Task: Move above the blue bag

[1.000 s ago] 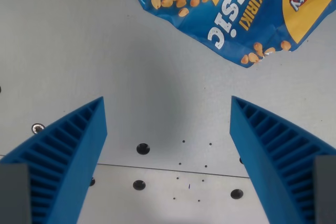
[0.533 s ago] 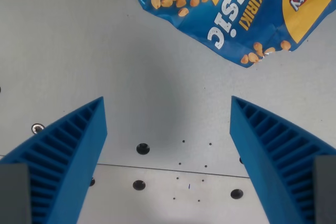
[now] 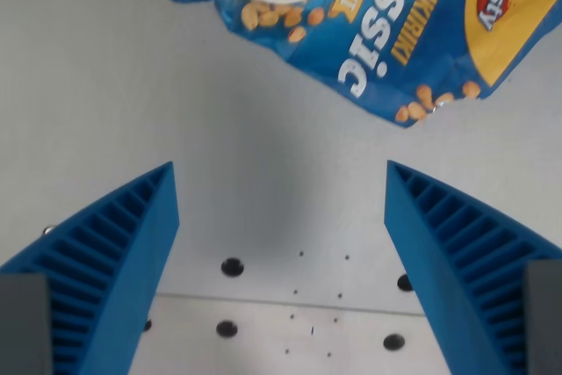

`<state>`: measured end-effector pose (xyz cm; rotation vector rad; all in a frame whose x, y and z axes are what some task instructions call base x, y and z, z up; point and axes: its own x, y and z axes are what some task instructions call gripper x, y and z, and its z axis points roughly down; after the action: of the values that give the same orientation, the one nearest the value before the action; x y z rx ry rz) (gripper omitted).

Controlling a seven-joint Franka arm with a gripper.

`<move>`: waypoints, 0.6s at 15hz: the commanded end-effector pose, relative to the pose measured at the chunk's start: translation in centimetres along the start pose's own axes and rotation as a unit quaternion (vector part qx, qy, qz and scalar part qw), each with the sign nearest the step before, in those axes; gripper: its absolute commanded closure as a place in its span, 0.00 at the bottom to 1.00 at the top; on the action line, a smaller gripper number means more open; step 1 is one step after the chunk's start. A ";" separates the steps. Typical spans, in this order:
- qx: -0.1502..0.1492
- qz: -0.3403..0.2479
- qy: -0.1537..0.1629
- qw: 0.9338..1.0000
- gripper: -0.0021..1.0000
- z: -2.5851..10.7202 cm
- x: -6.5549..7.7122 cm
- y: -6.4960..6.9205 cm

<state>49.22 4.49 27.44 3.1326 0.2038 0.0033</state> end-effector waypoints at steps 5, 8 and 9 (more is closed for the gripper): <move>-0.004 0.013 -0.011 1.000 0.00 1.0 2.5 1.7; -0.005 0.018 -0.008 1.000 0.00 1.8 3.3 2.5; -0.005 0.020 -0.007 1.000 0.00 2.1 3.6 2.7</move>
<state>52.27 2.59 25.37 3.1352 0.1555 0.0207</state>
